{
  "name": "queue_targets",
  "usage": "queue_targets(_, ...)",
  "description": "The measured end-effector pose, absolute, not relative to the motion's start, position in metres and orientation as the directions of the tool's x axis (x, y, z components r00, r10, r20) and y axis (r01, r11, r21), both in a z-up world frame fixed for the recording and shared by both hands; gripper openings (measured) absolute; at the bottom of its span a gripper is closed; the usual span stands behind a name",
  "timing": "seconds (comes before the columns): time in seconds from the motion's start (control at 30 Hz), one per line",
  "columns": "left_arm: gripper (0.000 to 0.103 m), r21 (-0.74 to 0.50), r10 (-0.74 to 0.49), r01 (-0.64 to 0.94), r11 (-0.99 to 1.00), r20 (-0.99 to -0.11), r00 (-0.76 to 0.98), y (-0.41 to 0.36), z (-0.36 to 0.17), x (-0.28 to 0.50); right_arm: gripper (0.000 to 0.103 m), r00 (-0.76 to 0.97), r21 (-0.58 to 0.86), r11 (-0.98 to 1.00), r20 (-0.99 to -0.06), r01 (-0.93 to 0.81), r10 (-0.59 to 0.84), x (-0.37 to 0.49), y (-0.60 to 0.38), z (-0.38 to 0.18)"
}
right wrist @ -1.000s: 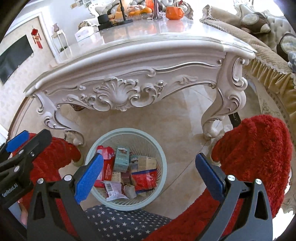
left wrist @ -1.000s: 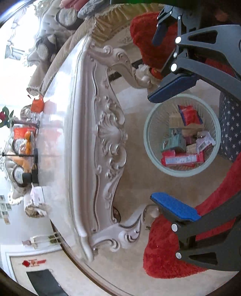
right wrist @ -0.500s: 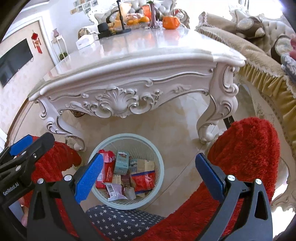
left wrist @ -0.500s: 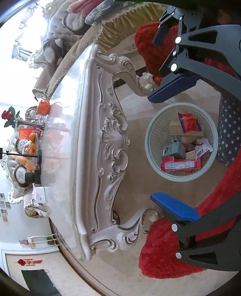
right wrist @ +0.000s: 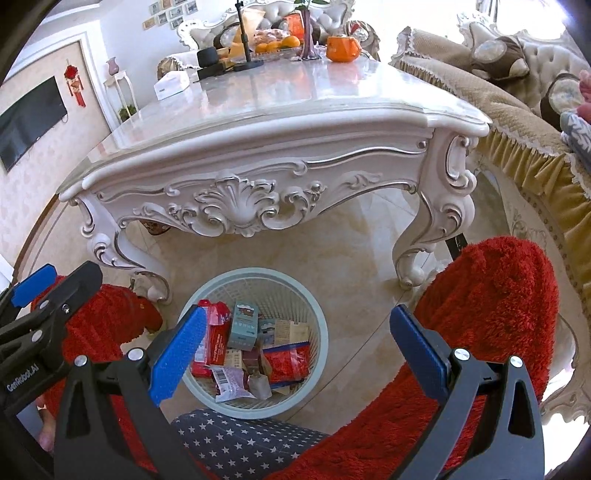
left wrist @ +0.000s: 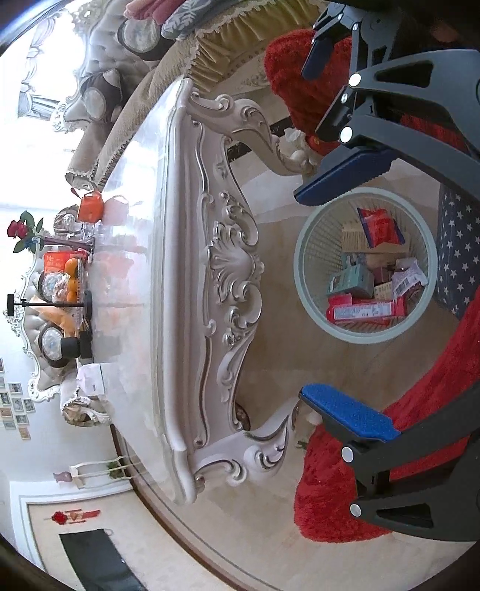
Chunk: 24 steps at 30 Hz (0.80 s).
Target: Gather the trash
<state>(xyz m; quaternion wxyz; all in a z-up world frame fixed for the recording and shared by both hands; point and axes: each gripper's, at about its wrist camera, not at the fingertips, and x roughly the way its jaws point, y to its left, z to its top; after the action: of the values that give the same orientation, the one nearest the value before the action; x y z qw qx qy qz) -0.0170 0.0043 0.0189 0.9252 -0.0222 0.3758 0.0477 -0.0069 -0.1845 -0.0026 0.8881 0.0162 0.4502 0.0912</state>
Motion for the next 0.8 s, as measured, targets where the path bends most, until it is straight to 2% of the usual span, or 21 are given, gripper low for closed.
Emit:
queue_targets(0.17, 0.094, 0.023, 0.099, -0.116, 0.993, -0.697, 0.710, 0.0041, 0.0182, -0.0166, 0.095, 0.574, 0.113, 0.982, -0.799, -0.151, 0.180, -0.0071, -0.1823, -0.0034)
queue_targets(0.8, 0.094, 0.003, 0.074, -0.102, 0.995, -0.709, 0.701, 0.0058, 0.0137, -0.0124, 0.095, 0.566, 0.102, 0.981, -0.805, -0.163, 0.178, -0.0054, -0.1803, -0.0063)
